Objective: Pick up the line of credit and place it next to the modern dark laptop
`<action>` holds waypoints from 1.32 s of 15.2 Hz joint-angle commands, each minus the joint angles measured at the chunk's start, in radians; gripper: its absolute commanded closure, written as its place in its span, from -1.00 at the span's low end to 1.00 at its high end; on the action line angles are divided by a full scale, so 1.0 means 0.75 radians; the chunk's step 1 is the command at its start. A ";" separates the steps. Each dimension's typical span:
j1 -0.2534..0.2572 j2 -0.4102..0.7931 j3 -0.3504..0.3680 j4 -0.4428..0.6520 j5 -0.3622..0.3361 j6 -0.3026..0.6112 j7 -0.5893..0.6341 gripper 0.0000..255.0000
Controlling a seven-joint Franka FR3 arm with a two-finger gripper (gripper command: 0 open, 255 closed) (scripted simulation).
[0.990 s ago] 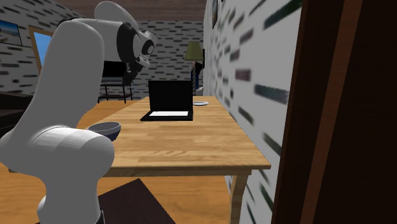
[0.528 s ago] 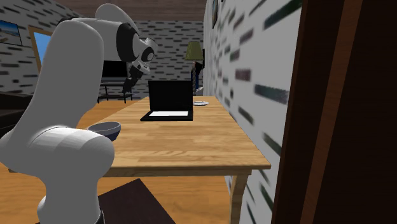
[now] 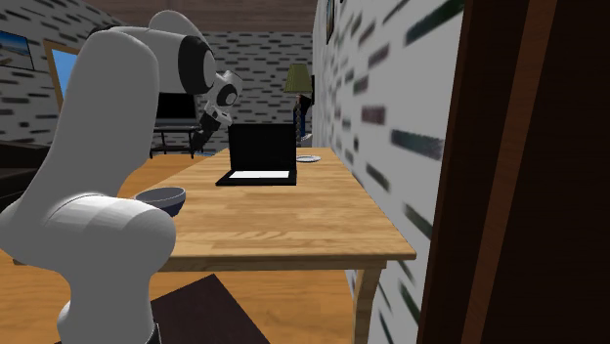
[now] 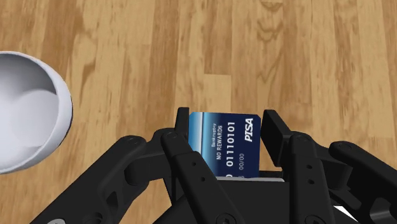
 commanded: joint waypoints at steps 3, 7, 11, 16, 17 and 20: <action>0.002 0.011 -0.001 -0.052 0.005 0.057 -0.030 1.00; 0.003 0.024 -0.001 -0.102 0.010 0.112 -0.059 1.00; 0.005 0.042 -0.002 -0.145 0.015 0.166 -0.088 1.00; 0.009 0.070 -0.003 -0.192 0.021 0.232 -0.124 1.00; 0.009 0.076 -0.003 -0.200 0.022 0.245 -0.131 1.00; 0.012 0.097 -0.003 -0.223 0.025 0.284 -0.151 1.00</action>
